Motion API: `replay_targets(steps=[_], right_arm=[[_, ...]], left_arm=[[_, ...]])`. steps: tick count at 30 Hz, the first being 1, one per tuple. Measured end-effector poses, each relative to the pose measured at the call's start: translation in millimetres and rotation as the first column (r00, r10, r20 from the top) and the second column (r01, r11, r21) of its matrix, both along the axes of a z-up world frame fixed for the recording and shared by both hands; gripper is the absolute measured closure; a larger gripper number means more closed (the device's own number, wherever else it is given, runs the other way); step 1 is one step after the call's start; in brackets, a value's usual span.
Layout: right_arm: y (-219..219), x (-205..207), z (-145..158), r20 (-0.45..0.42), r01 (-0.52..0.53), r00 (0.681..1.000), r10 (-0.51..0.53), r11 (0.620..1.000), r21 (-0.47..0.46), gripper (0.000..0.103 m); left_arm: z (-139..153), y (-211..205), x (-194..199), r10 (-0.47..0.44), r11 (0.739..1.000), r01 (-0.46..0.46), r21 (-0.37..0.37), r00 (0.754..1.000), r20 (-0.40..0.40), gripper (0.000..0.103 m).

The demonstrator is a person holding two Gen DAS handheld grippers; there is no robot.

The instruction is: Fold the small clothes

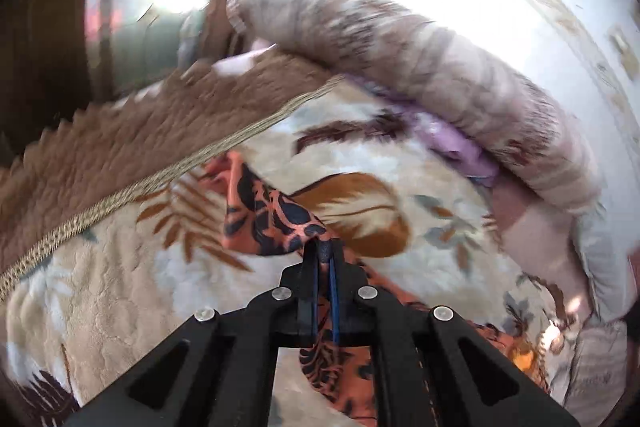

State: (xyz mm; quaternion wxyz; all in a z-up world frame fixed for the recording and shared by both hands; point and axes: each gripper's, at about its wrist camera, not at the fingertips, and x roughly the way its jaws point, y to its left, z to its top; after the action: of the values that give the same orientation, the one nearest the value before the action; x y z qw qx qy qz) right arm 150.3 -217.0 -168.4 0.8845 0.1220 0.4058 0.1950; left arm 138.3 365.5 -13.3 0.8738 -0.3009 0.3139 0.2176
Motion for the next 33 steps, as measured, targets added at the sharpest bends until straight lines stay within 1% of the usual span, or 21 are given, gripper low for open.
replay_targets(steps=[2, 4, 5, 7, 9, 11, 12, 13, 14, 15, 16, 17, 18, 19, 20, 23, 26, 28, 30, 32, 33], right_arm=[[-2.5, 0.0, -0.2, 0.002, 0.0, 1.0, 0.0, 1.0, 0.018, 0.001], [-6.1, -0.2, -0.2, 0.005, 0.0, 1.0, 0.0, 0.999, 0.041, 0.001], [-7.6, -0.3, -0.2, 0.006, 0.0, 1.0, 0.0, 0.999, 0.053, 0.001], [-10.8, -0.6, -0.2, 0.007, -0.001, 1.0, 0.0, 0.997, 0.077, 0.001], [-13.2, -1.1, 0.4, 0.009, -0.001, 1.0, 0.001, 0.995, 0.098, 0.001], [-15.7, -1.3, 0.9, 0.009, -0.003, 1.0, 0.002, 0.993, 0.117, 0.001], [-17.1, -1.4, 1.1, 0.01, -0.004, 1.0, 0.003, 0.992, 0.127, 0.001], [-18.6, -1.3, 1.3, 0.009, -0.005, 1.0, 0.004, 0.991, 0.137, 0.002], [-20.2, -1.4, 2.1, 0.007, -0.003, 1.0, 0.002, 0.989, 0.147, 0.002], [-21.8, -1.5, 3.2, 0.006, -0.004, 1.0, 0.003, 0.987, 0.159, 0.002], [-24.3, -2.2, 4.6, 0.004, -0.006, 1.0, 0.005, 0.985, 0.172, 0.002], [-27.3, -2.9, 5.7, -0.002, -0.005, 1.0, 0.005, 0.982, 0.189, 0.003], [-31.6, -3.5, 7.1, -0.014, 0.002, 1.0, 0.001, 0.978, 0.21, 0.003], [-36.8, -3.7, 9.4, -0.028, 0.011, 1.0, -0.005, 0.972, 0.236, 0.003], [-43.7, -3.1, 12.4, -0.044, 0.029, 0.999, -0.018, 0.962, 0.271, 0.003], [-69.4, 4.9, 29.0, -0.067, 0.098, 0.995, -0.078, 0.916, 0.39, 0.003], [-92.3, 32.1, 42.0, -0.115, 0.161, 0.986, -0.12, 0.855, 0.493, 0.003], [-103.3, 61.4, 37.4, -0.206, 0.228, 0.969, -0.134, 0.802, 0.552, 0.003], [-108.5, 88.0, 30.1, -0.287, 0.307, 0.943, -0.17, 0.779, 0.547, 0.003], [-110.8, 106.5, 17.1, -0.371, 0.393, 0.905, -0.209, 0.747, 0.537, 0.003], [-109.3, 114.2, 13.5, -0.396, 0.41, 0.894, -0.211, 0.743, 0.529, 0.004]], left_arm=[[47.4, -56.0, 6.9, -0.131, 0.988, 0.123, 0.092, 0.988, 0.082, 0.099], [85.9, -122.3, 12.7, -0.27, 0.954, 0.245, 0.174, 0.952, 0.144, 0.099], [99.5, -153.4, 17.8, -0.333, 0.933, 0.3, 0.198, 0.929, 0.162, 0.099], [115.3, -220.3, 26.4, -0.46, 0.881, 0.418, 0.223, 0.867, 0.191, 0.099], [117.9, -284.8, 35.9, -0.564, 0.82, 0.518, 0.244, 0.804, 0.19, 0.098], [103.9, -344.1, 49.5, -0.625, 0.777, 0.584, 0.235, 0.761, 0.175, 0.096], [89.4, -370.3, 59.2, -0.666, 0.743, 0.634, 0.217, 0.733, 0.139, 0.079], [68.8, -395.0, 69.5, -0.725, 0.683, 0.704, 0.196, 0.686, 0.062, 0.063], [42.6, -414.6, 75.5, -0.758, 0.639, 0.751, 0.165, 0.652, -0.033, 0.04], [17.2, -425.5, 78.6, -0.762, 0.622, 0.771, 0.136, 0.636, -0.119, 0.039], [-8.4, -427.3, 80.8, -0.753, 0.617, 0.78, 0.106, 0.624, -0.211, 0.04], [-26.1, -420.9, 78.6, -0.73, 0.633, 0.769, 0.088, 0.631, -0.262, 0.041], [-37.3, -406.8, 73.5, -0.704, 0.661, 0.746, 0.078, 0.653, -0.281, 0.041], [-43.3, -389.0, 65.2, -0.676, 0.692, 0.718, 0.076, 0.681, -0.28, 0.041], [-44.5, -365.8, 57.0, -0.64, 0.73, 0.679, 0.08, 0.72, -0.268, 0.041], [-40.3, -298.9, 34.7, -0.516, 0.827, 0.551, 0.113, 0.823, -0.239, 0.04], [-49.0, -243.7, 20.4, -0.392, 0.893, 0.432, 0.127, 0.885, -0.251, 0.04], [-62.8, -213.5, 13.8, -0.324, 0.926, 0.362, 0.104, 0.907, -0.267, 0.04], [-75.5, -194.4, 11.0, -0.279, 0.95, 0.305, 0.065, 0.924, -0.263, 0.04], [-84.4, -184.7, 6.6, -0.264, 0.959, 0.282, 0.034, 0.929, -0.259, 0.04], [-87.2, -182.5, 4.9, -0.263, 0.96, 0.279, 0.027, 0.93, -0.256, 0.04]])
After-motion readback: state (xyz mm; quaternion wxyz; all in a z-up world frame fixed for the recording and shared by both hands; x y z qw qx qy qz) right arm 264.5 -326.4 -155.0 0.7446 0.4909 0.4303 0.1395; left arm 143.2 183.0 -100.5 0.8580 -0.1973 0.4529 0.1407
